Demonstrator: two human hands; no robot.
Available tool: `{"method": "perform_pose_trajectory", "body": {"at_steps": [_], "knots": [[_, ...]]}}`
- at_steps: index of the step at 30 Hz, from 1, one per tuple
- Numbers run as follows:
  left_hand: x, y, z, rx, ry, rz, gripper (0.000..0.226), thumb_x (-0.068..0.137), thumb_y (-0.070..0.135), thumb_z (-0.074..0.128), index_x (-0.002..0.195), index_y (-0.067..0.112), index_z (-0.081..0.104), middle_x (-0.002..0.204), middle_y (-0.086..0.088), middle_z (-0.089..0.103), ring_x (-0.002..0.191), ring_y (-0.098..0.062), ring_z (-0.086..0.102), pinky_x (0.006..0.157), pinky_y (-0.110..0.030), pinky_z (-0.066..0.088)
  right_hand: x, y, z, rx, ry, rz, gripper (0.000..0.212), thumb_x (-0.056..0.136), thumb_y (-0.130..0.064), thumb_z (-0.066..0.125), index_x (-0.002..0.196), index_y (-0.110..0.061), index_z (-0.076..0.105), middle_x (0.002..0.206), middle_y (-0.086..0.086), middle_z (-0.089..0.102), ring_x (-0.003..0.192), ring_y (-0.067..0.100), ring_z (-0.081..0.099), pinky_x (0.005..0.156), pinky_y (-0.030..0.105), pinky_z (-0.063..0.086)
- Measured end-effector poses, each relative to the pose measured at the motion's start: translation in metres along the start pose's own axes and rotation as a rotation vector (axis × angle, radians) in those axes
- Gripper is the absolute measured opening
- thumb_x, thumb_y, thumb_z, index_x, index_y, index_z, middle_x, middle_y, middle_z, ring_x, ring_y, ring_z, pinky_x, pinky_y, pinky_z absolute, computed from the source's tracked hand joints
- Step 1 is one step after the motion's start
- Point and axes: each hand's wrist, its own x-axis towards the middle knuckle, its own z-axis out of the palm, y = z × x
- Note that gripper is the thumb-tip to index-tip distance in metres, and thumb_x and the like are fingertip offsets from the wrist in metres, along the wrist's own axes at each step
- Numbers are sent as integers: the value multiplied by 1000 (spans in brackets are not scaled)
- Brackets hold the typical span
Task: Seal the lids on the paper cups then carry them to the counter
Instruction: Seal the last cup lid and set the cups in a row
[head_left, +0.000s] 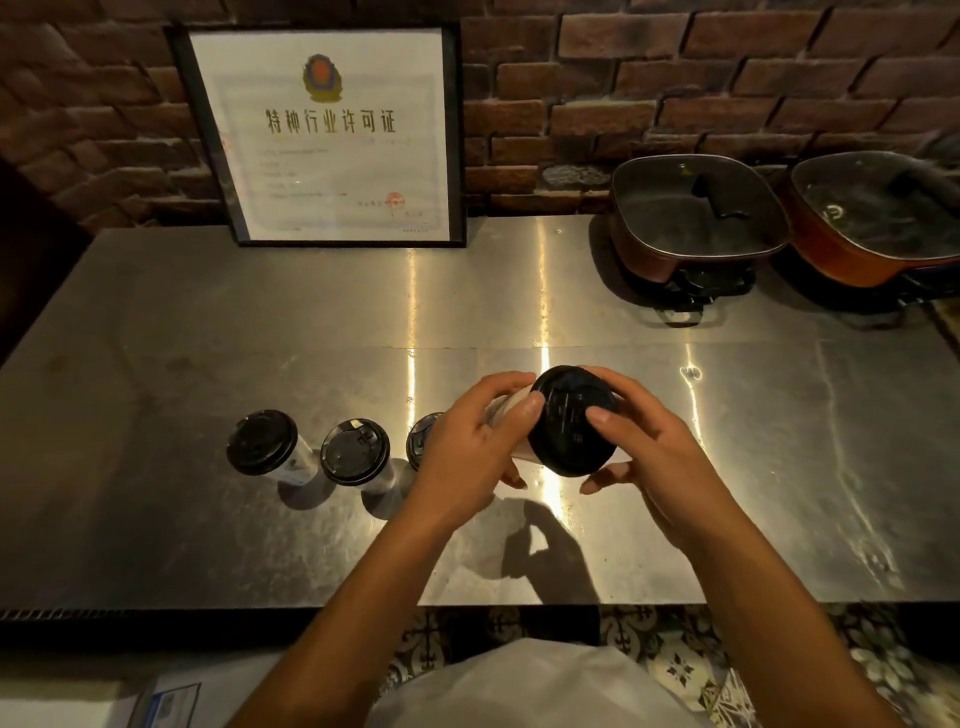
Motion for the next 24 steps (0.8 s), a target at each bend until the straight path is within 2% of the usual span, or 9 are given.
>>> {"method": "perform_pose_trajectory", "body": {"at_steps": [2, 6, 8, 10, 13, 15, 18, 20, 24], "knots": [[2, -1, 2, -21, 1, -3, 30, 97, 48, 55, 122, 34, 65, 113, 3, 70, 65, -16, 71, 56, -30, 61, -2, 2, -3, -22, -2, -1, 44, 86, -44, 65, 130, -41, 63, 125, -11, 68, 108, 15, 70, 67, 35, 63], [1, -2, 7, -77, -34, -20, 46, 90, 65, 47, 120, 35, 65, 107, 3, 72, 65, -23, 73, 63, -45, 65, -4, 6, -3, -75, 5, 34, 53, 87, -53, 59, 137, -37, 58, 127, -2, 68, 106, 22, 71, 66, 39, 63], [-1, -6, 12, -78, -83, -36, 45, 88, 65, 52, 122, 37, 61, 114, 5, 70, 73, -24, 75, 64, -43, 65, -6, 12, 0, -112, -16, 60, 49, 92, -56, 56, 139, -42, 54, 121, 2, 71, 93, 27, 76, 62, 40, 62], [-3, -13, 18, -78, -91, -43, 35, 92, 52, 60, 124, 37, 58, 120, 7, 67, 77, -21, 75, 61, -39, 64, -7, 17, 3, -98, -33, 69, 44, 99, -52, 52, 142, -45, 49, 120, 5, 72, 85, 30, 78, 60, 41, 61], [0, -24, 20, -165, -29, -131, 26, 99, 33, 59, 125, 29, 61, 118, -4, 67, 78, -23, 73, 55, -34, 61, -8, 24, 8, -66, 5, 84, 48, 102, -44, 49, 149, -46, 41, 125, 1, 68, 86, 29, 78, 64, 41, 64], [1, -30, 18, -239, -12, -190, 26, 103, 27, 56, 128, 29, 59, 116, -8, 68, 75, -26, 74, 56, -40, 63, -8, 28, 11, -77, 17, 81, 49, 103, -41, 49, 150, -48, 39, 125, -1, 68, 85, 28, 78, 66, 38, 65], [9, -39, 22, -220, -32, -168, 39, 103, 34, 55, 140, 46, 50, 122, -4, 69, 83, -27, 77, 69, -50, 64, 2, 37, 8, -103, 46, 62, 45, 105, -37, 49, 149, -49, 42, 128, 1, 68, 87, 27, 78, 69, 37, 65], [16, -47, 29, -151, -48, -129, 40, 104, 35, 53, 141, 50, 49, 129, 3, 67, 86, -27, 76, 75, -46, 64, 11, 49, 2, -121, 70, 69, 43, 106, -35, 49, 148, -47, 46, 129, 1, 67, 91, 25, 78, 72, 40, 65], [36, -64, 44, -100, -12, -183, 38, 107, 28, 49, 138, 49, 55, 129, 12, 63, 70, -28, 74, 75, -39, 64, 39, 69, -14, -152, 51, 73, 43, 106, -32, 52, 148, -43, 49, 136, -1, 65, 100, 24, 76, 80, 46, 65]]}}
